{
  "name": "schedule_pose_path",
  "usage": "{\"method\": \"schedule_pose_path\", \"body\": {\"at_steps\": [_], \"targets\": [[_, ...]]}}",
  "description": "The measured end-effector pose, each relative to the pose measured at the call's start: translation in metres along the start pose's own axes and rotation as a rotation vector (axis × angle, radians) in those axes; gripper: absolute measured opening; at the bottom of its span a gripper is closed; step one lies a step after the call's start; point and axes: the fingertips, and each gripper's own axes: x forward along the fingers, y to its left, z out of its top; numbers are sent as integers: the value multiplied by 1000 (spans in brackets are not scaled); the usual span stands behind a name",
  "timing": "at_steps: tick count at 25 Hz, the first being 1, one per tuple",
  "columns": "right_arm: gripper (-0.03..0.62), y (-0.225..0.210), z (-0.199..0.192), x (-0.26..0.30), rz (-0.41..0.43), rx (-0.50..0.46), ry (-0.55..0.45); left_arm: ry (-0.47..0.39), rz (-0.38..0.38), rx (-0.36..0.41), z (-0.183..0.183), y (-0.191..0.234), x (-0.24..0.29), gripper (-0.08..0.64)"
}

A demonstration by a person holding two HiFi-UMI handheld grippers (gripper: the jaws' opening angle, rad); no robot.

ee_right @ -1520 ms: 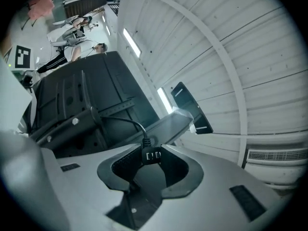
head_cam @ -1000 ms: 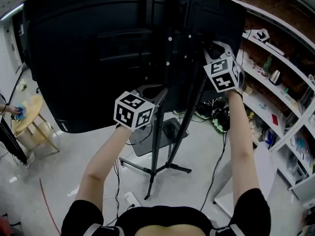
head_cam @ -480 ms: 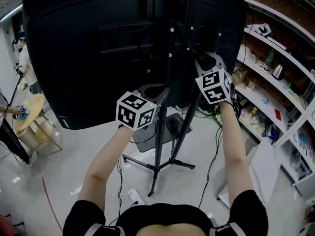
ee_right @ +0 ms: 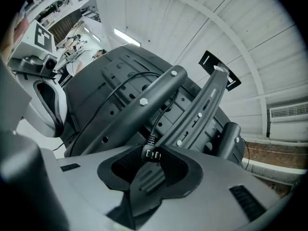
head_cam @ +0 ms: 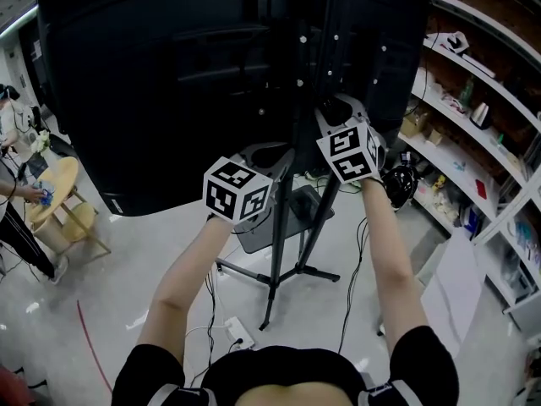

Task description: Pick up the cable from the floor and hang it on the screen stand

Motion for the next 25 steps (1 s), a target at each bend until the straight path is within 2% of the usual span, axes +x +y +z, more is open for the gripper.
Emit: {"method": "schedule_pose_path", "body": {"at_steps": [5,9,15,19,25], "targets": [[133,12,-3,6,6,-13,17,-5,-7,-12,-3,0,-2,8],[135,8,-6,5,-22,43,3,-6,-10,-13,-4,0,-5,8],[135,9,3,-4,-79,-38,-35,-11,-12,-14,-1,-2,-9,8],[140,6,7,-13,-104,25,-76,-13,-18,-11,1,-8,-12,8],[185,-5,9,-27,-123,160,-117,-10,-28,-10,0,-17,-16,8]]}}
